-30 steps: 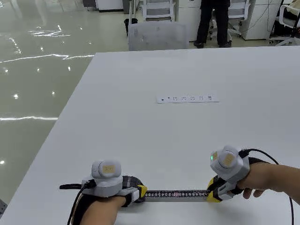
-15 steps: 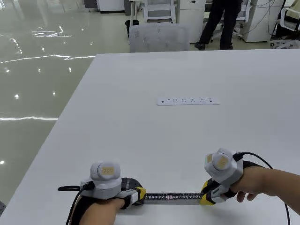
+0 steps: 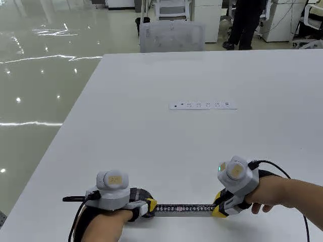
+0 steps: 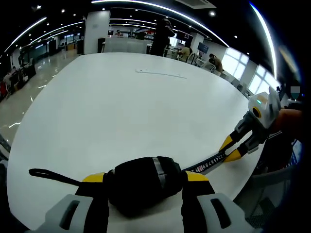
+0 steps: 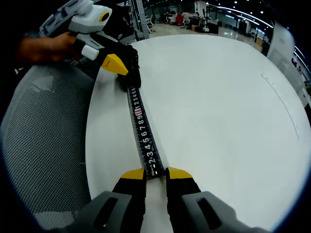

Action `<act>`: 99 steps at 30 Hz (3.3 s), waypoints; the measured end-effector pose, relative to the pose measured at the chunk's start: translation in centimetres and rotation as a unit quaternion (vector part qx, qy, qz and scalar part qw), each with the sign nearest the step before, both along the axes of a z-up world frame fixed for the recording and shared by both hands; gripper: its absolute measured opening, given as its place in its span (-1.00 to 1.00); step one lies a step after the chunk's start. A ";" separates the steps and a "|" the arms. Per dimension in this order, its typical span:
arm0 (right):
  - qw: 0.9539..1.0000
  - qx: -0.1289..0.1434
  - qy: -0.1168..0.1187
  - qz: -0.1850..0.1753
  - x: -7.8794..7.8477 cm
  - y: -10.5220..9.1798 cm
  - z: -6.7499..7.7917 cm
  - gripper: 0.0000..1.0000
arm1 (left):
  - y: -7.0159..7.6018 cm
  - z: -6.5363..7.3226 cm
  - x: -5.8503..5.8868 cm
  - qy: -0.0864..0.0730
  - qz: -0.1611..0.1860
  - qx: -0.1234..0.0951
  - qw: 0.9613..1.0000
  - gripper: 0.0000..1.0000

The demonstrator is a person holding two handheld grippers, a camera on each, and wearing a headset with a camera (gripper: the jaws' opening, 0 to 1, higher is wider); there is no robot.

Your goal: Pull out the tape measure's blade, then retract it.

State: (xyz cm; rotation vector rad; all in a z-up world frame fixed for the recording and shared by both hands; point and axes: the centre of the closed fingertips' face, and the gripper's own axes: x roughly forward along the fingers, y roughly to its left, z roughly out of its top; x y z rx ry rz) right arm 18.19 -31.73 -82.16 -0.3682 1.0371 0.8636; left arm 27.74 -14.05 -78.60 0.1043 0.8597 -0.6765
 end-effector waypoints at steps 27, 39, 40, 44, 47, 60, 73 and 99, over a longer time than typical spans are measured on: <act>1.000 0.012 -0.011 -0.003 1.0 2.8 -0.3 -0.72 | 0.0 0.0 0.1 0.001 0.003 -0.006 1.000 0.13; 1.000 0.011 -0.019 0.000 1.5 3.8 -0.2 -0.72 | -0.1 0.0 0.1 0.000 0.003 -0.007 1.000 0.13; 1.000 0.011 -0.019 0.001 1.5 3.9 -0.2 -0.72 | -0.1 0.0 0.1 0.000 0.004 -0.007 1.000 0.13; 1.000 0.012 -0.023 0.002 1.7 4.2 -0.2 -0.72 | -0.1 0.0 0.2 0.000 0.005 -0.007 1.000 0.13; 1.000 0.016 -0.026 0.001 1.8 4.5 -0.1 -0.72 | 0.0 0.0 0.2 0.000 0.005 -0.007 1.000 0.13; 0.999 0.027 -0.028 0.000 2.3 5.5 0.0 -0.72 | 0.0 0.0 0.3 0.000 0.008 -0.010 1.000 0.13; 0.999 0.041 -0.031 -0.011 3.0 6.7 0.0 -0.72 | 0.0 0.1 0.2 0.002 0.009 -0.013 1.000 0.13; 0.997 0.052 -0.057 0.016 4.3 10.1 -0.3 -0.72 | 0.0 0.0 0.1 0.002 0.008 -0.012 1.000 0.13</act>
